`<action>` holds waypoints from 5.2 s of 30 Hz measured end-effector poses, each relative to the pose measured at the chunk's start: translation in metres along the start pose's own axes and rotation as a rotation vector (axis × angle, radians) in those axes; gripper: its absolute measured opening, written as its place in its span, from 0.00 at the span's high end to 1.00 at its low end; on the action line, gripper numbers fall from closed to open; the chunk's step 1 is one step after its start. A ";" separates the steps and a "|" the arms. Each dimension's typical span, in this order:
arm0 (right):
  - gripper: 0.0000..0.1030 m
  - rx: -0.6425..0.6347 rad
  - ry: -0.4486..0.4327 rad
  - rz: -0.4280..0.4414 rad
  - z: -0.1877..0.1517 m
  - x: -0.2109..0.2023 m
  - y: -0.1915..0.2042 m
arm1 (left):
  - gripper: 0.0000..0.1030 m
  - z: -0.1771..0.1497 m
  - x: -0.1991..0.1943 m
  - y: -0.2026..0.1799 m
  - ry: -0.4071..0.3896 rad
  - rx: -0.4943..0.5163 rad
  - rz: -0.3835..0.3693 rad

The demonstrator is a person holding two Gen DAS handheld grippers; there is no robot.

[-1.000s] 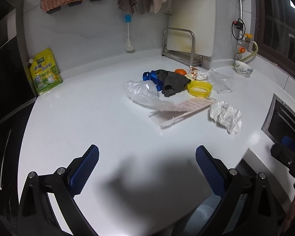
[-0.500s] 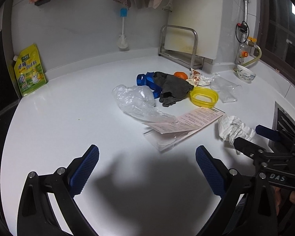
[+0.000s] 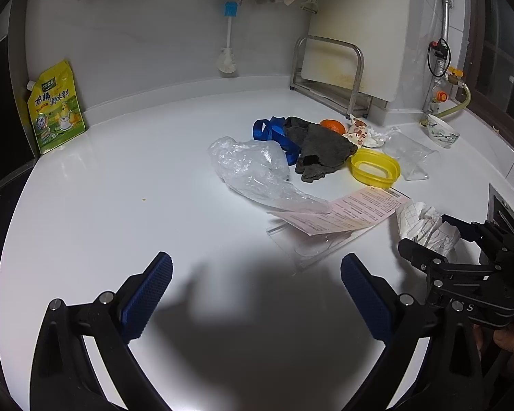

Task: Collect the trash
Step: 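Move the right tool to the crumpled white paper and close on it, then grasp the clear plastic bag with the left tool while right tool carries paper, then open both tools over the grey bin to drop paper and bag, then move the right tool to the pink receipt and close on it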

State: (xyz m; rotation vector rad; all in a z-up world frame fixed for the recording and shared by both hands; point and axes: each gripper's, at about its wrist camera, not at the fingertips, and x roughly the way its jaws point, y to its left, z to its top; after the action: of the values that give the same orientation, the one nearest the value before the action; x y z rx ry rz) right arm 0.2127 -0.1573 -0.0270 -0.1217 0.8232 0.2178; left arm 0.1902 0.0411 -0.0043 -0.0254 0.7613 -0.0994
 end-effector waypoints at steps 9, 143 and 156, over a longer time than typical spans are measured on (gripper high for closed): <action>0.58 0.063 -0.045 0.062 -0.003 -0.019 -0.008 | 0.06 0.018 0.002 0.010 0.009 -0.036 0.010; 0.39 0.171 -0.154 0.064 -0.040 -0.095 0.064 | 0.27 -0.064 -0.086 0.038 -0.043 -0.034 -0.015; 0.39 -0.089 -0.122 0.048 0.018 -0.020 0.114 | 0.27 -0.060 -0.065 0.052 -0.014 -0.059 -0.027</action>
State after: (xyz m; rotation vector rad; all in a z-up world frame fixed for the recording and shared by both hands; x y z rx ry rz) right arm 0.1846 -0.0461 -0.0026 -0.1708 0.6956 0.3043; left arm 0.1067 0.0996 -0.0063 -0.0926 0.7504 -0.1024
